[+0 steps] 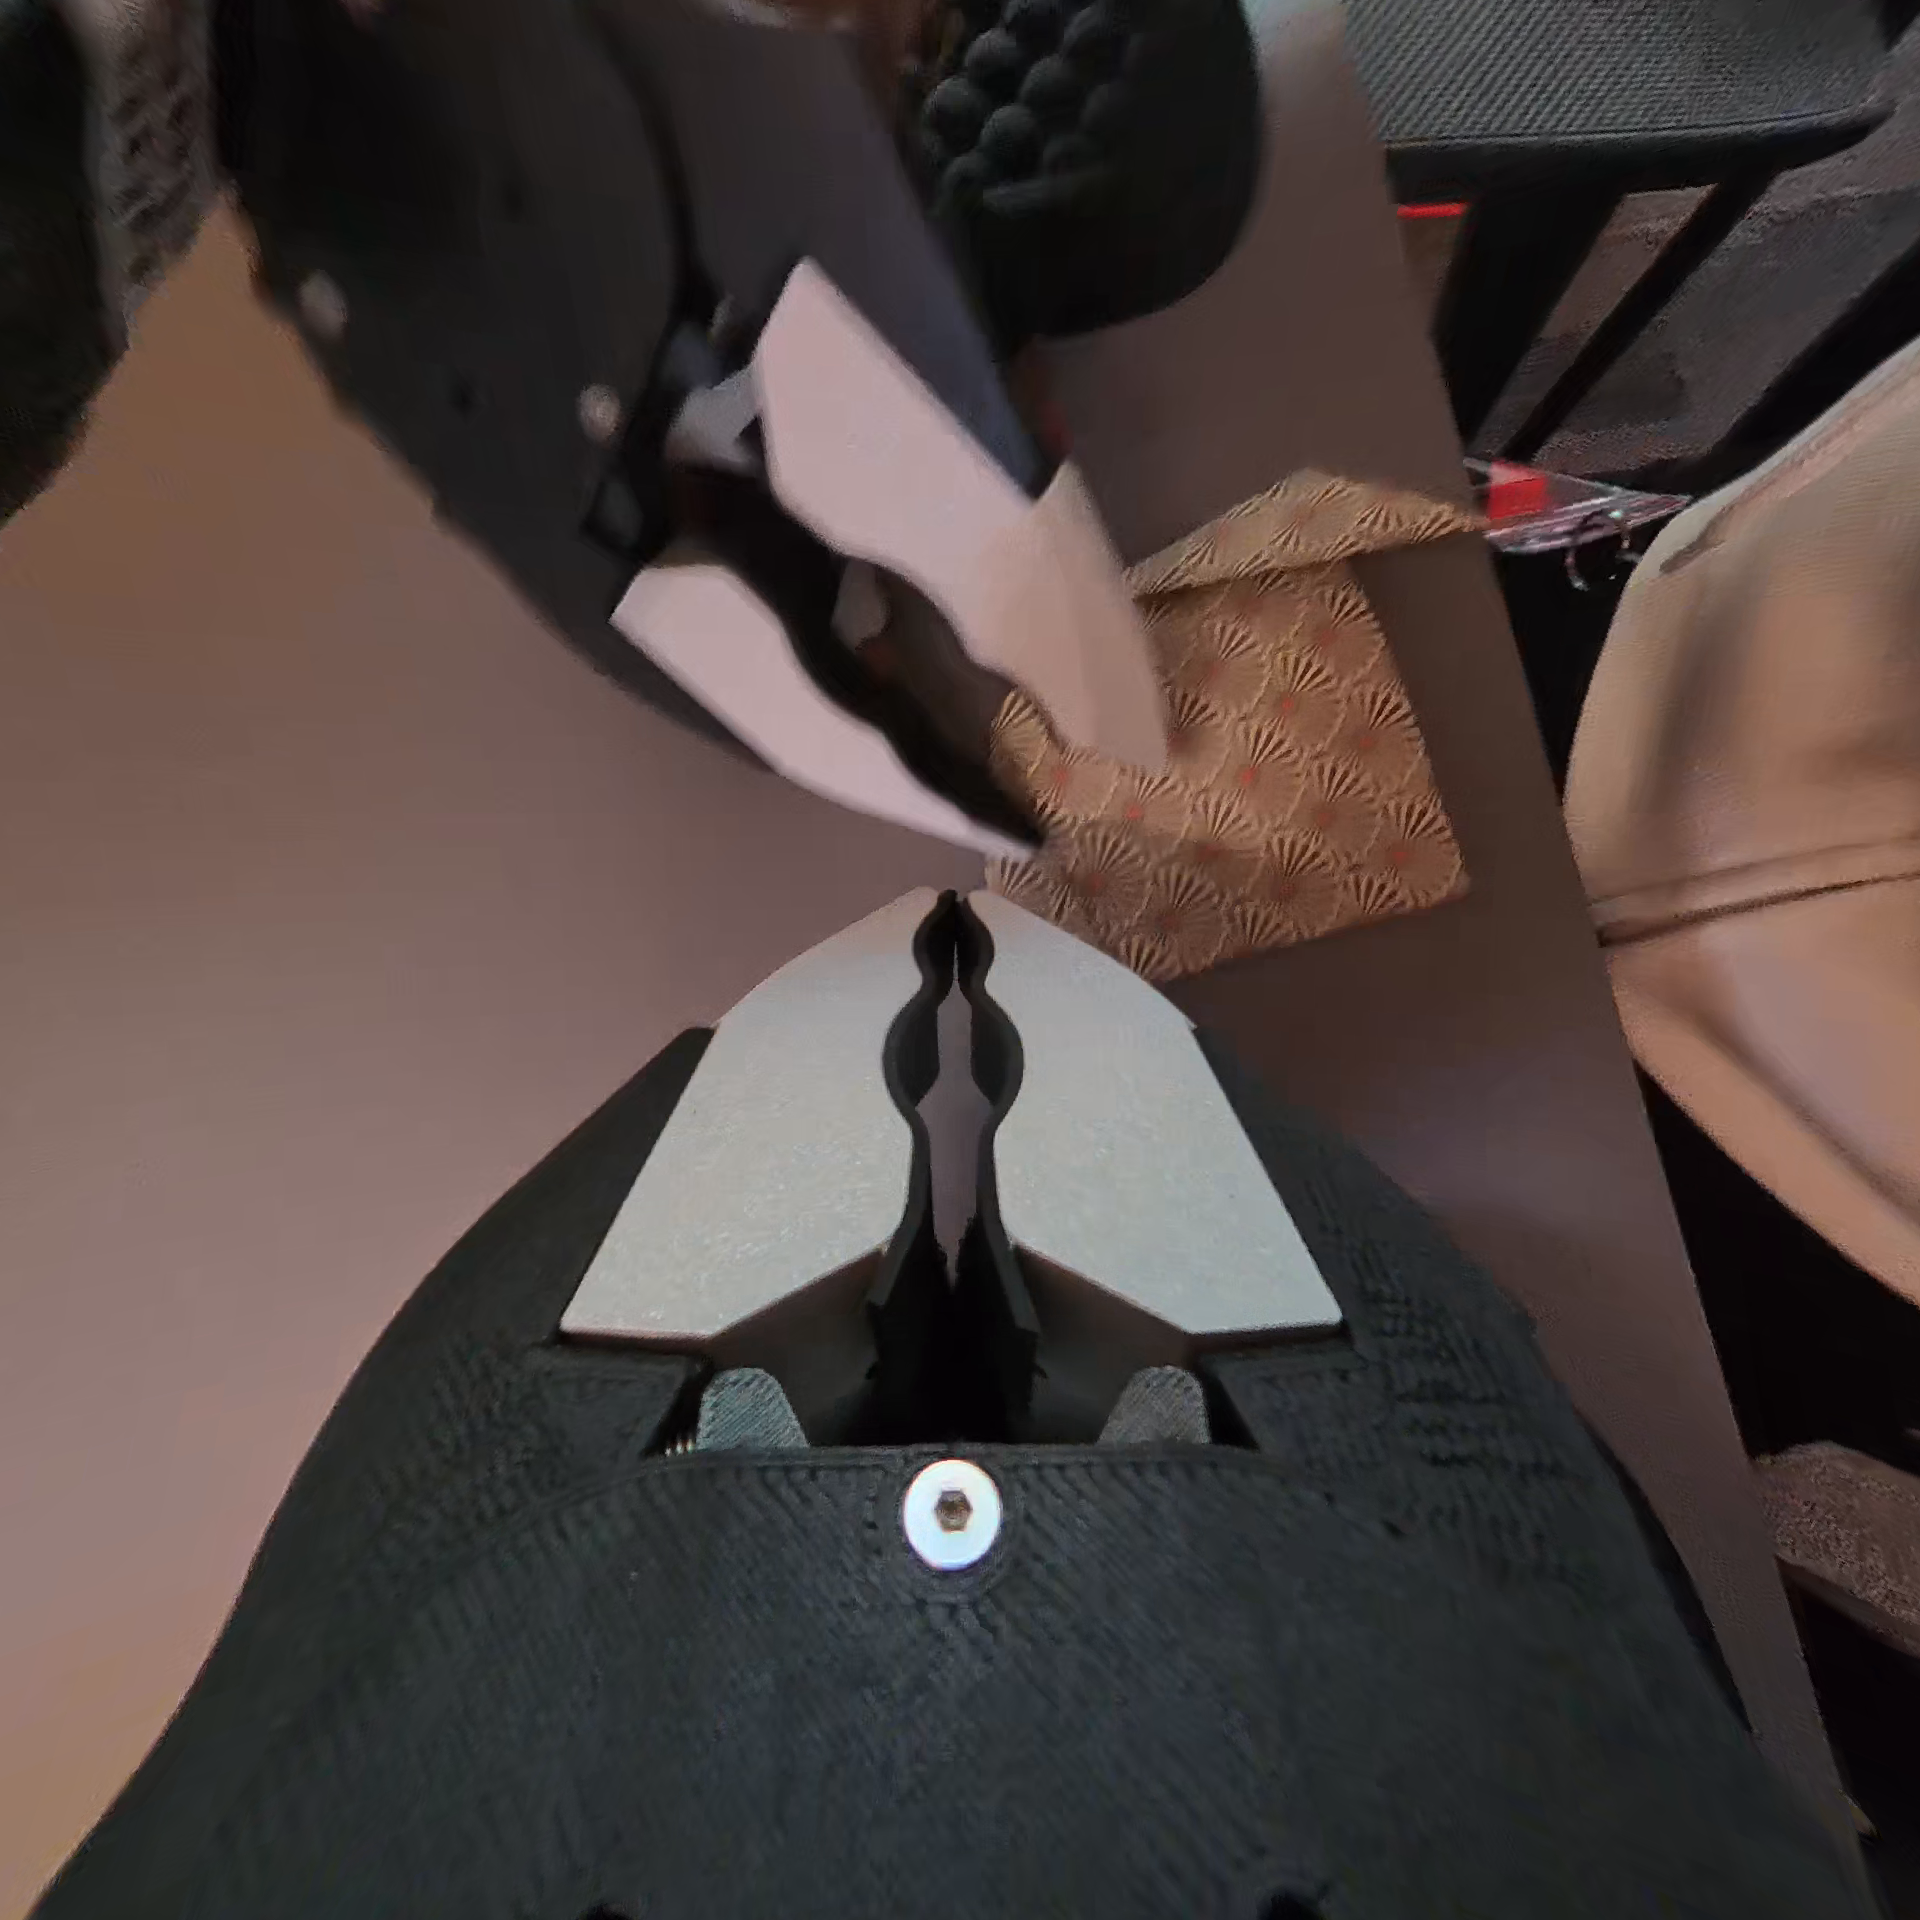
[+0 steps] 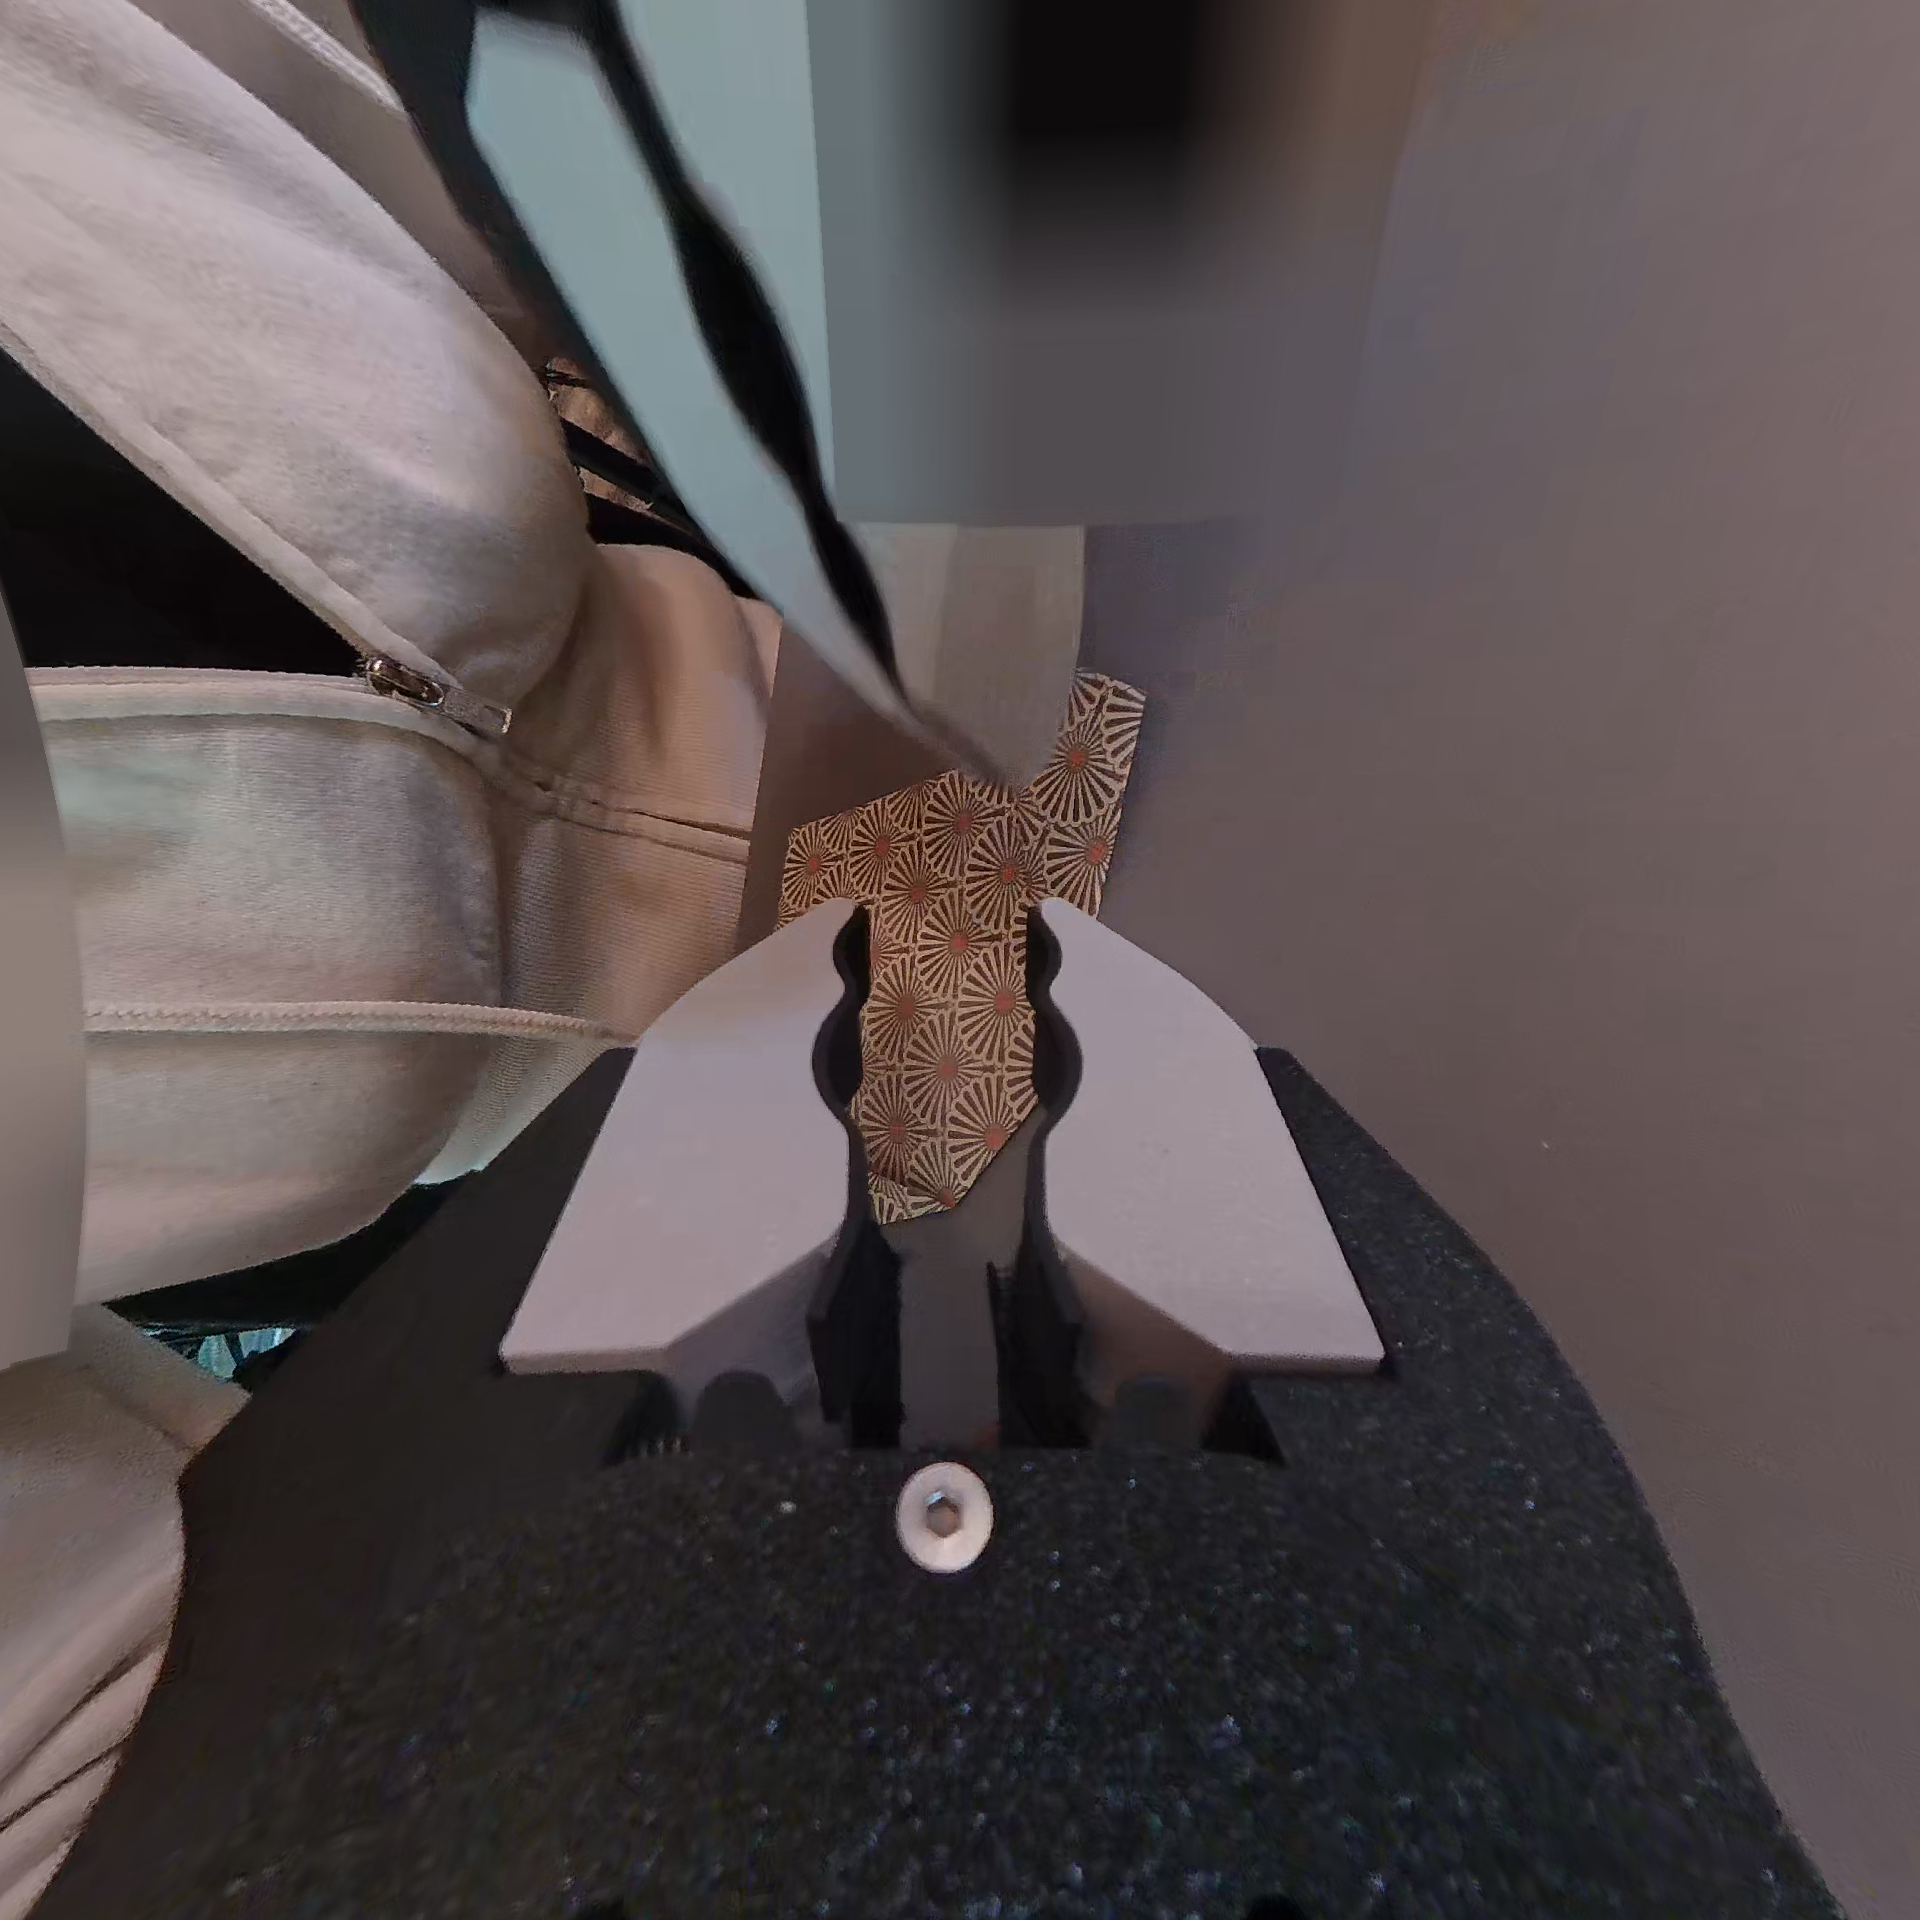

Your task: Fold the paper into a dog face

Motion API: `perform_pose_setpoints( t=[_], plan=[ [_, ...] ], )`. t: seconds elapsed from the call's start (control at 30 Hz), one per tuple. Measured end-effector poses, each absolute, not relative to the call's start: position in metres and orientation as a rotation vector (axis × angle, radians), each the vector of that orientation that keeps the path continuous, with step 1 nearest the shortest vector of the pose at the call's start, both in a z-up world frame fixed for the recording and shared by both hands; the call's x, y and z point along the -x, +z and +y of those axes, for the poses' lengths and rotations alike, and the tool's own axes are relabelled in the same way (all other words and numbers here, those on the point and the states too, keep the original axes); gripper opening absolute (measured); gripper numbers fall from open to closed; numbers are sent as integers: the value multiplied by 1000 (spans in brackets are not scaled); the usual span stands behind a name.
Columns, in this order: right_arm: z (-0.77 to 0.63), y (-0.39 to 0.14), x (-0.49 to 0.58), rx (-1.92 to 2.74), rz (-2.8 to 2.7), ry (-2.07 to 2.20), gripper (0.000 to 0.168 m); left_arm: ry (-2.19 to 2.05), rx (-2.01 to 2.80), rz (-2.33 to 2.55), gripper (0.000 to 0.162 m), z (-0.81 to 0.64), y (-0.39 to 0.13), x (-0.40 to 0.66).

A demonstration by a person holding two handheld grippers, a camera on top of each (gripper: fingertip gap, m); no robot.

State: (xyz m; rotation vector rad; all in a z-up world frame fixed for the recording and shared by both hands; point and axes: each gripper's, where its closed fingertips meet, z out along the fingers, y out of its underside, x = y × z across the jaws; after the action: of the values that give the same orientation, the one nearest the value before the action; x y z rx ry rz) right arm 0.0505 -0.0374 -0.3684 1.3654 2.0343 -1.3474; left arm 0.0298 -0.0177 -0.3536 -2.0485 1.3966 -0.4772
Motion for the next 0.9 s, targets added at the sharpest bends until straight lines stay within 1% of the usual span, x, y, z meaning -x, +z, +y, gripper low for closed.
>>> perform_pose_setpoints(
  t=[0.1,0.2,0.23,0.3,0.33,0.37,0.4,0.43,0.53,0.67,0.77,0.83,0.9],
  plan=[
    [-37,-369,-51,-1364,2052,-1348,28,-432,2139,1530,2,-25,-383,-33],
    [-38,-369,-52,-1361,2077,-1364,29,-404,2218,1444,0,-27,-383,-13],
    [-39,-368,-53,-1333,2111,-1367,32,-361,2227,1443,0,-28,-383,-4],
    [-38,-364,-53,-1279,2293,-1377,49,-282,2233,1447,0,-30,-381,9],
    [-36,-356,-55,-1239,2381,-1408,35,-290,2204,1429,0,-31,-377,7],
    [-34,-344,-57,-1204,2426,-1467,16,-328,2163,1399,0,-31,-370,0],
    [-28,-336,-58,-1211,2476,-1492,4,-362,2126,1375,0,-31,-363,-7],
    [-19,-335,-59,-1240,2535,-1453,0,-368,2091,1360,0,-29,-358,-13],
    [-12,-347,-63,-1281,2461,-1309,0,-347,2053,1378,0,-21,-362,-25],
    [-24,-357,-40,-1301,2262,-1349,0,-325,2099,1423,1,-16,-384,-27],
    [-24,-380,-45,-1317,2180,-1169,1,-383,2125,1378,0,-18,-384,-28],
    [-20,-379,-48,-1399,2006,-1164,0,-414,2144,1334,0,-18,-384,-28],
    [-6,-379,-64,-1441,1957,-1100,0,-394,2157,1321,0,-18,-385,-24]
  ],
)
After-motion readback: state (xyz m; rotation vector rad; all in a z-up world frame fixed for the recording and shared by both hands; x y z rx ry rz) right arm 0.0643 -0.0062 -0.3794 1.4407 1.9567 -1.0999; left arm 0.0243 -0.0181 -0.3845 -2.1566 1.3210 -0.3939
